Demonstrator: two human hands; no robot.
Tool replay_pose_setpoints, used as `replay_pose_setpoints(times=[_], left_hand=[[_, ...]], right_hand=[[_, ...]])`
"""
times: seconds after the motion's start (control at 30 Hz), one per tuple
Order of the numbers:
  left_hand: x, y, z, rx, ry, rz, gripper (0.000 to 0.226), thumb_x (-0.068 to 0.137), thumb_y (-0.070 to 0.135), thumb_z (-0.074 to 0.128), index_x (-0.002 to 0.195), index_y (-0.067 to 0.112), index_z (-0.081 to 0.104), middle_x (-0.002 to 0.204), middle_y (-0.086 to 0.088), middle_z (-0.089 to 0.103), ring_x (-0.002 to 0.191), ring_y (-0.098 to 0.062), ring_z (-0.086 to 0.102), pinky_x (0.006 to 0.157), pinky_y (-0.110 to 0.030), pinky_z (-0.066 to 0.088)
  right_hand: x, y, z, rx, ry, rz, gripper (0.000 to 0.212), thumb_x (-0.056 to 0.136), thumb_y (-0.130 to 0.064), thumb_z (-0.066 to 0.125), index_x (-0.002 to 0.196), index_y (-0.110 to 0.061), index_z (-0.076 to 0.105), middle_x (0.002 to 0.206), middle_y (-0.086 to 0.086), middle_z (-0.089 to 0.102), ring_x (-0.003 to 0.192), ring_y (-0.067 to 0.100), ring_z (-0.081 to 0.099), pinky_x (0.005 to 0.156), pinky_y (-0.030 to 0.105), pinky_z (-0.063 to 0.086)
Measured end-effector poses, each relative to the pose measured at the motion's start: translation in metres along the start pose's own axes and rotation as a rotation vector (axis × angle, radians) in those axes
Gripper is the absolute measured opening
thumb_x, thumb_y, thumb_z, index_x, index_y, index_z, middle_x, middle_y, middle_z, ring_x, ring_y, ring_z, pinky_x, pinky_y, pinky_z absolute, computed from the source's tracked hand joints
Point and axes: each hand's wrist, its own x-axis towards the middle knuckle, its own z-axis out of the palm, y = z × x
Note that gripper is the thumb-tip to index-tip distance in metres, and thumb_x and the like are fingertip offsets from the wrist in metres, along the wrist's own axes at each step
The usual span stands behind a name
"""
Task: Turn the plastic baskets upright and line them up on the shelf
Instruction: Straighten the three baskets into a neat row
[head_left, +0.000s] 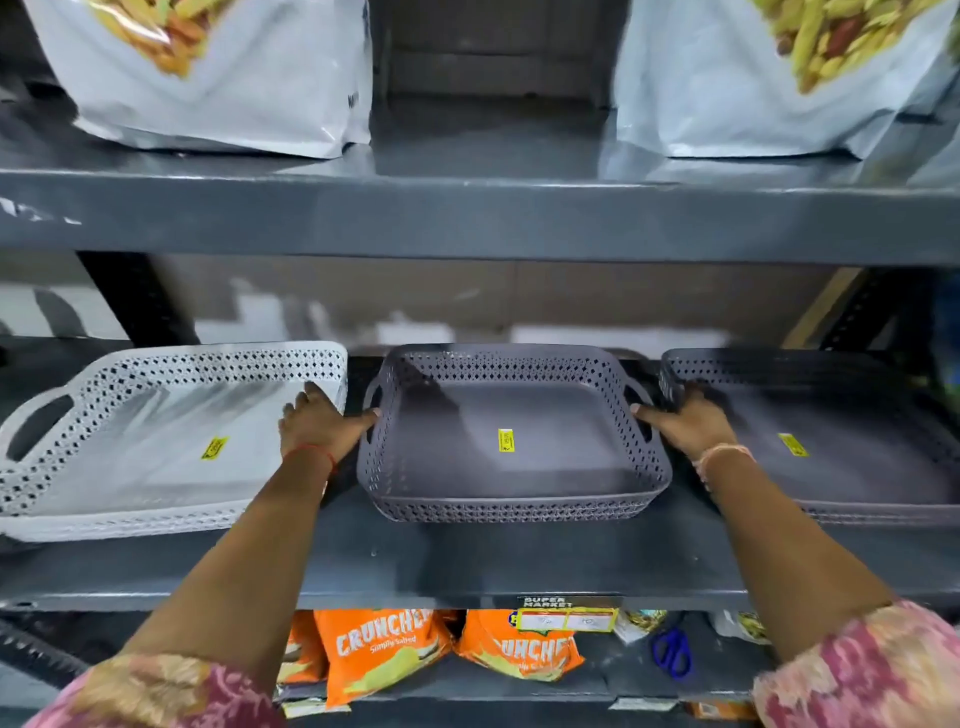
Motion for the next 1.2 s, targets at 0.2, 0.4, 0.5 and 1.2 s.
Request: replay_pose_setpoints(times=[0.2, 0.4, 0.5, 1.2], left_hand=[[0.008, 0.004, 0.007, -0.159, -0.173, 0.004, 0.061, 0.080, 0.024, 0.064, 0.125, -0.006, 0.036, 0.134, -0.028, 0.046, 0.121, -0.040, 0.046, 0.093, -0.038, 0.039], [0.000, 0.012, 0.017, -0.139, -0.197, 0.162, 0.038, 0.089, 0.011, 0.044, 0.124, -0.003, 0.040, 0.126, -0.032, 0.052, 0.113, -0.045, 0.050, 0.093, -0.042, 0.040], [-0.006, 0.014, 0.021, -0.108, -0.179, 0.214, 0.042, 0.090, 0.007, 0.038, 0.131, -0.001, 0.032, 0.125, -0.035, 0.051, 0.112, -0.047, 0.051, 0.093, -0.042, 0.041], [0.024, 0.035, 0.028, -0.046, -0.192, 0.277, 0.044, 0.092, 0.009, 0.033, 0.135, 0.003, 0.026, 0.133, -0.034, 0.045, 0.117, -0.048, 0.047, 0.096, -0.044, 0.038]], right_hand=[[0.005, 0.004, -0.005, 0.110, -0.012, -0.002, 0.057, 0.073, -0.035, 0.074, 0.119, -0.005, 0.058, 0.106, 0.015, 0.065, 0.093, 0.028, 0.058, 0.085, 0.031, 0.045], [0.001, -0.007, 0.012, 0.123, 0.025, -0.028, 0.030, 0.085, -0.015, 0.061, 0.112, -0.002, 0.064, 0.108, 0.022, 0.068, 0.093, 0.032, 0.063, 0.087, 0.034, 0.049], [-0.002, -0.010, 0.016, 0.055, 0.041, -0.044, 0.029, 0.086, -0.008, 0.054, 0.113, -0.004, 0.064, 0.103, 0.023, 0.069, 0.089, 0.034, 0.064, 0.080, 0.029, 0.047], [0.034, -0.025, 0.023, -0.044, 0.035, -0.040, 0.030, 0.091, -0.007, 0.043, 0.110, -0.006, 0.065, 0.105, 0.023, 0.068, 0.087, 0.034, 0.061, 0.076, 0.030, 0.048]])
